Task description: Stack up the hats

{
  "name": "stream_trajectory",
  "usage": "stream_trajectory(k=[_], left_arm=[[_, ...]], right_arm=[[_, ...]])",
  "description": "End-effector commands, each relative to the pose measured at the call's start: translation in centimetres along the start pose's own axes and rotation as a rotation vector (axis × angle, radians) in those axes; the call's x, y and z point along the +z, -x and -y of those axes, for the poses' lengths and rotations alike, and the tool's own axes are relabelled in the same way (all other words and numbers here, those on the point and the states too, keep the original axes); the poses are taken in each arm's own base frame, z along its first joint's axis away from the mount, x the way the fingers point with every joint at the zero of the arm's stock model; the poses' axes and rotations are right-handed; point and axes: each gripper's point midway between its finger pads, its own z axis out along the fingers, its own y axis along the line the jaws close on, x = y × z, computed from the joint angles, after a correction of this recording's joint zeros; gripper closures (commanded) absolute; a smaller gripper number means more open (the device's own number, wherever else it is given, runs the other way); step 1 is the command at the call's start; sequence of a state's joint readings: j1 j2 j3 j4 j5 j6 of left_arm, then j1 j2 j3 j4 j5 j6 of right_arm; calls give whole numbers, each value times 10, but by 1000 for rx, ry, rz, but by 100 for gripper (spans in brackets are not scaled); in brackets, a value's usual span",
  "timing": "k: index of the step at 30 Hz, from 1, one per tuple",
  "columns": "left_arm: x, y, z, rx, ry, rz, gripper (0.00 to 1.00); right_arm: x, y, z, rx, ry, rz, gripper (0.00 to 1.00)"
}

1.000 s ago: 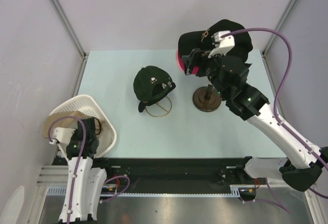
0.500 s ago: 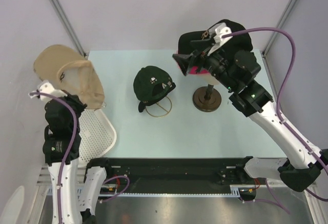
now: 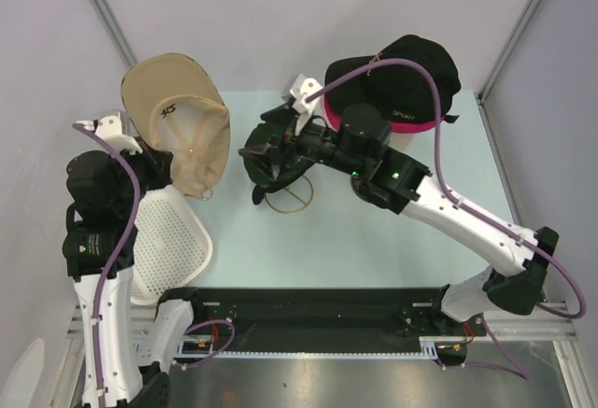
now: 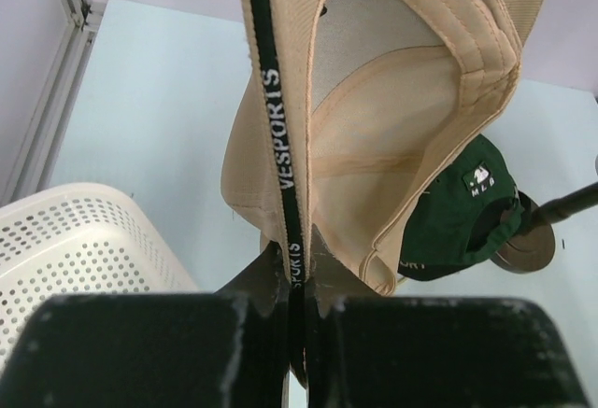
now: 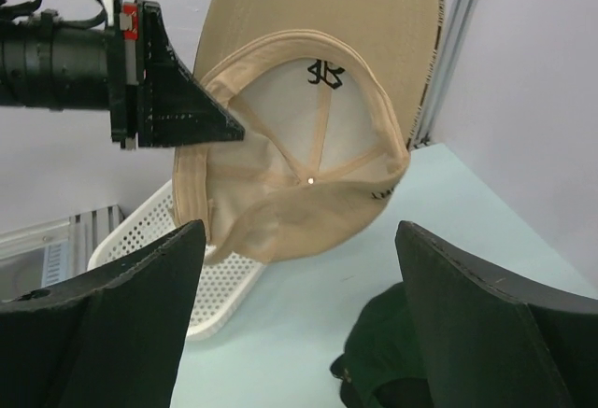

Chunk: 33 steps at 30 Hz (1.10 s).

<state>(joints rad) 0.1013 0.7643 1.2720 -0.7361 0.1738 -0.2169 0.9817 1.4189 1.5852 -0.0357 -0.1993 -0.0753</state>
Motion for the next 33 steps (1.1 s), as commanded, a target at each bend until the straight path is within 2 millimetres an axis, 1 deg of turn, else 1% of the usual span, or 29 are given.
stream_trajectory(k=[1,2,3,4,5,6,8,9,10,11,12,13,14,15,16,20,21,22,24,26,28,30,31,33], left_arm=[[-19,11,9,20,-35,52,100],[-19,7,9,-7,-32,50,100],[-19,7,9,-20,-29,55,100],[-23,8,10,-29,-31,70,100],[-22,3,9,-54,-27,63,100],[-23,3,7,-63,-14,73,100],[-27,3,6,-75,-7,93,100],[-29,4,4,-78,3,101,100],[-30,5,3,-81,14,109,100],[-34,6,2,-92,20,123,100],[-36,8,2,-98,26,136,100],[-37,9,-2,-110,48,150,100],[-42,12,-1,-129,48,171,100],[-44,15,-1,-139,53,185,100],[-48,19,1,-149,46,198,100],[-56,28,6,-156,26,245,100],[-61,31,6,-155,24,267,100],[-64,32,6,-156,26,279,100],[-71,38,8,-151,18,310,100],[-72,38,6,-148,33,315,100],[-72,35,2,-149,55,314,100],[-75,32,1,-150,52,321,100],[-76,33,-1,-153,66,332,100],[-79,36,-2,-151,69,348,100]], right_arm=[[24,13,2,75,-92,20,13],[31,7,0,103,-102,-2,13],[42,13,-5,113,-102,3,14],[49,11,-3,121,-134,-8,14],[54,1,-3,128,-154,-50,14],[68,3,-8,134,-157,-51,14],[76,-9,-10,149,-184,-103,14],[83,-17,-16,161,-187,-125,15],[95,-17,-13,171,-218,-122,15],[99,-29,-16,176,-227,-167,15],[104,-33,-18,173,-238,-179,15],[115,-32,-20,161,-278,-167,15],[117,-41,-20,138,-300,-199,15],[118,-40,-15,127,-359,-199,15],[126,-46,-21,121,-374,-203,15],[124,-76,-16,76,-472,-270,15],[121,-79,-10,81,-514,-275,15],[118,-87,-8,75,-528,-296,15],[113,-95,-3,58,-569,-319,15],[104,-97,3,37,-618,-339,16],[98,-97,5,25,-648,-348,16],[87,-103,10,5,-697,-373,15],[83,-106,12,0,-711,-382,15],[71,-104,15,-3,-736,-398,15]])
